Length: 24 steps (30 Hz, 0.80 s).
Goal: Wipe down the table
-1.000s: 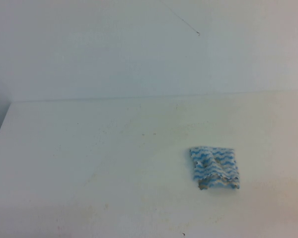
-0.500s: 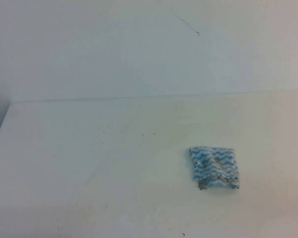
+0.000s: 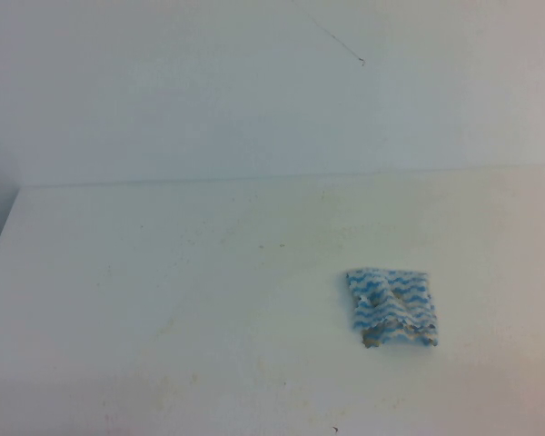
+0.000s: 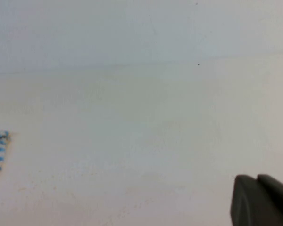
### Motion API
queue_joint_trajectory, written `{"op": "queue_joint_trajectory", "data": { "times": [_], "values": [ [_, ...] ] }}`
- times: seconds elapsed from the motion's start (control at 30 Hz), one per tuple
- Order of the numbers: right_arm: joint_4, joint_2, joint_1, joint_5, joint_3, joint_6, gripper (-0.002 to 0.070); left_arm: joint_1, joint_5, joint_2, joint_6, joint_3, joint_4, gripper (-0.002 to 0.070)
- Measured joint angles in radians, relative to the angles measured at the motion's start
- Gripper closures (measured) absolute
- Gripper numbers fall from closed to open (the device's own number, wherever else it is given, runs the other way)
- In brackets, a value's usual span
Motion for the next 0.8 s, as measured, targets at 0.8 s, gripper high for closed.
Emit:
{"op": "queue_joint_trajectory", "data": {
  "times": [0.8],
  "values": [
    [-0.043, 0.0, 0.089, 0.013, 0.0, -0.006, 0.0678, 0.0, 0.016, 0.0, 0.0, -0.044, -0.002, 0.0676]
  ]
}}
